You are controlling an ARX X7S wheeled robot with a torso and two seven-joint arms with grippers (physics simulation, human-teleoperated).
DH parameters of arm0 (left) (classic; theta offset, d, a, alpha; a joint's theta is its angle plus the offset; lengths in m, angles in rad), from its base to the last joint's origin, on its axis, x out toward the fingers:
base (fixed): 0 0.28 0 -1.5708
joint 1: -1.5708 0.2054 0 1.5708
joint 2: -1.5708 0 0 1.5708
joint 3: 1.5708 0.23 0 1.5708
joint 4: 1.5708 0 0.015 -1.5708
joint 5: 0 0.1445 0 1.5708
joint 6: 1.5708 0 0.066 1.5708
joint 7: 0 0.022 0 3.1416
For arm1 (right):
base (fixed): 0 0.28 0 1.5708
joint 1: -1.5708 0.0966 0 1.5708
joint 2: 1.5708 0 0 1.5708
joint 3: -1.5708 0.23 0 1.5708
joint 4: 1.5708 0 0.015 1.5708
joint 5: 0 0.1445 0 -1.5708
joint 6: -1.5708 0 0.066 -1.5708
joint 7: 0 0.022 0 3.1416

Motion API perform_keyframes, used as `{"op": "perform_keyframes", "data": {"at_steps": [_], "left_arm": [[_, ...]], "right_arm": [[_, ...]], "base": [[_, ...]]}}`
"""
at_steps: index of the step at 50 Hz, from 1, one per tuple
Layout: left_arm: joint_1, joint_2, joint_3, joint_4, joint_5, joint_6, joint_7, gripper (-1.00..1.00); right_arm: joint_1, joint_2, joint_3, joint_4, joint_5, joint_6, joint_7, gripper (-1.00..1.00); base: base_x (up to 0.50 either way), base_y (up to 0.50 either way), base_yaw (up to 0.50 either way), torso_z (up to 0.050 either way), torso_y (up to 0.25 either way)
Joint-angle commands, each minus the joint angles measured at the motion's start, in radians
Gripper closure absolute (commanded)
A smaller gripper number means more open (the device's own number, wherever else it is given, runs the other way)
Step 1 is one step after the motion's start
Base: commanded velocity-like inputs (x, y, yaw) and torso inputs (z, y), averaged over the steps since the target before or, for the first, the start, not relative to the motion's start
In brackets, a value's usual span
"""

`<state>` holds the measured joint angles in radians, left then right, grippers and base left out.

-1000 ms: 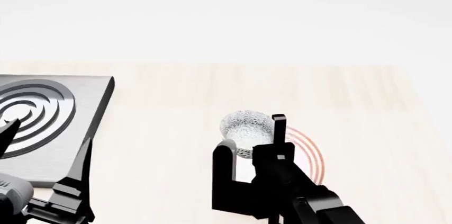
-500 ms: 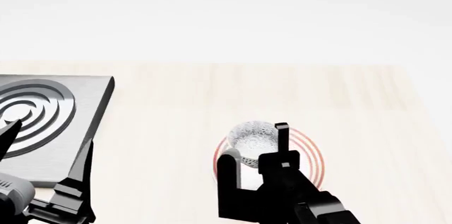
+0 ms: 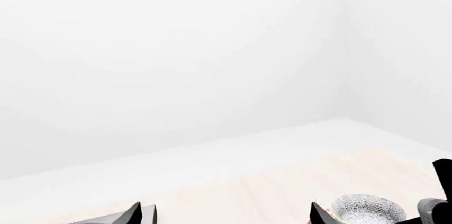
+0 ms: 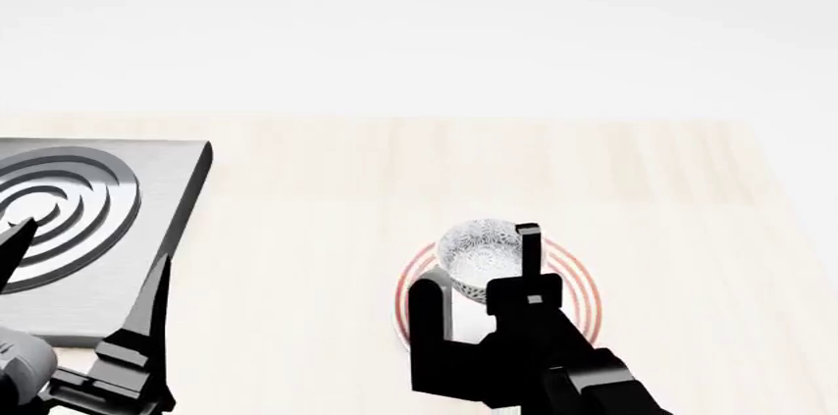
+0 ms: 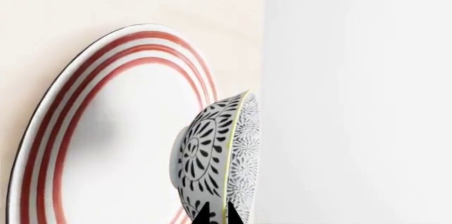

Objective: Pick the akita bowl between the plate and the ramekin and place it on the plate.

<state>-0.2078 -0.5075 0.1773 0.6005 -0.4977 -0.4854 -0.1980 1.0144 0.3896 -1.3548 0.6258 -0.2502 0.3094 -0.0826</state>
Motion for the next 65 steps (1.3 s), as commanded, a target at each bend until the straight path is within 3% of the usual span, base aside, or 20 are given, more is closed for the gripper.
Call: {"op": "perform_keyframes", "data": {"at_steps": [1, 15, 31, 32, 56, 65], "left_arm": [[0.007, -0.002, 0.002, -0.001, 0.004, 0.021, 0.007, -1.0], [0.021, -0.006, -0.004, 0.001, 0.01, 0.057, 0.014, -1.0], [0.01, -0.006, -0.003, -0.002, -0.005, 0.029, -0.001, -1.0], [0.009, -0.007, -0.003, -0.001, -0.005, 0.027, -0.001, -1.0], [0.006, -0.012, -0.004, 0.007, -0.015, 0.021, -0.01, -1.0], [0.008, -0.014, -0.003, 0.012, -0.017, 0.019, -0.014, -1.0]], "right_arm": [[0.006, -0.03, 0.002, 0.066, -0.024, -0.027, 0.022, 1.0], [0.007, -0.029, 0.002, 0.051, -0.025, -0.026, 0.019, 1.0], [0.006, -0.021, 0.01, 0.032, -0.019, -0.013, 0.011, 1.0], [0.006, -0.016, 0.009, 0.021, -0.021, -0.013, 0.009, -1.0], [0.007, 0.052, 0.005, -0.139, -0.035, 0.061, -0.045, -1.0], [0.015, 0.14, 0.049, -0.39, -0.03, 0.166, -0.078, -1.0]], "base": [[0.0, 0.0, 0.0, 0.0, 0.01], [0.0, 0.0, 0.0, 0.0, -0.165], [0.0, 0.0, 0.0, 0.0, 0.0], [0.0, 0.0, 0.0, 0.0, 0.0], [0.0, 0.0, 0.0, 0.0, 0.0], [0.0, 0.0, 0.0, 0.0, 0.0]]}}
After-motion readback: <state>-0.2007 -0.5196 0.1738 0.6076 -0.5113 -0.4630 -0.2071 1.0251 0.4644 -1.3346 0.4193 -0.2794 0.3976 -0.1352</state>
